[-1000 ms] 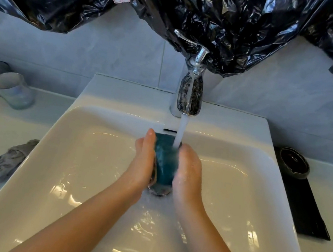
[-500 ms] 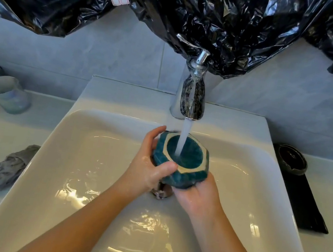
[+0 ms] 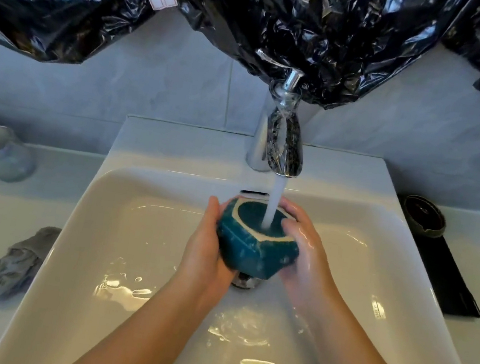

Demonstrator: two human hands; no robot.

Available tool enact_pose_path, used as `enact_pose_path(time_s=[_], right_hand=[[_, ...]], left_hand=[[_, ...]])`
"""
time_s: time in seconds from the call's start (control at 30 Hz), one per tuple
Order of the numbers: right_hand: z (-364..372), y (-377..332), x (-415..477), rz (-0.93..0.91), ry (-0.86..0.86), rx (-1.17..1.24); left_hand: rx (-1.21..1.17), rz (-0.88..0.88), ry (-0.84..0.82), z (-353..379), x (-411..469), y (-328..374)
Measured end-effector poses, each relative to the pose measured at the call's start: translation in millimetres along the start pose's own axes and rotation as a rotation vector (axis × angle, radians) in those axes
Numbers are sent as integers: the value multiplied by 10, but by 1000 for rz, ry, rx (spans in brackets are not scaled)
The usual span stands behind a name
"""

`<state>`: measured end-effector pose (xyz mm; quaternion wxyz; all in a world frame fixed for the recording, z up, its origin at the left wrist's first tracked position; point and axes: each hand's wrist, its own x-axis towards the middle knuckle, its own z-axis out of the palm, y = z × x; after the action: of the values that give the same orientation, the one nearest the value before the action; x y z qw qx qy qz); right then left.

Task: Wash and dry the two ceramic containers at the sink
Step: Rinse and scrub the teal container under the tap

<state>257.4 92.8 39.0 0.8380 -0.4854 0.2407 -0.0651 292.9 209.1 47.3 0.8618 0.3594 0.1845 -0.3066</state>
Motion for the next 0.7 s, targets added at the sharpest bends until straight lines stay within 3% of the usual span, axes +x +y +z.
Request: enact_pose_path(time_s=[0.13, 0.23, 0.43, 0.57, 0.63, 0.7], right_hand=[[-16, -10, 49, 203, 25, 276], [-31, -1, 59, 216, 40, 274], [-58, 88, 39, 382, -27, 221], [-76, 80, 22, 490, -85, 200], [-87, 74, 29, 517, -101, 143], [-106, 56, 38, 513, -136, 99]], left_hand=[[0, 96, -105, -46, 19, 26], [156, 234, -96, 15, -27, 26], [807, 642, -61, 27, -148, 2], [1579, 1065, -65, -112, -74, 184], [1764, 1120, -30, -174, -9, 263], [1755, 1022, -19, -209, 26, 286]])
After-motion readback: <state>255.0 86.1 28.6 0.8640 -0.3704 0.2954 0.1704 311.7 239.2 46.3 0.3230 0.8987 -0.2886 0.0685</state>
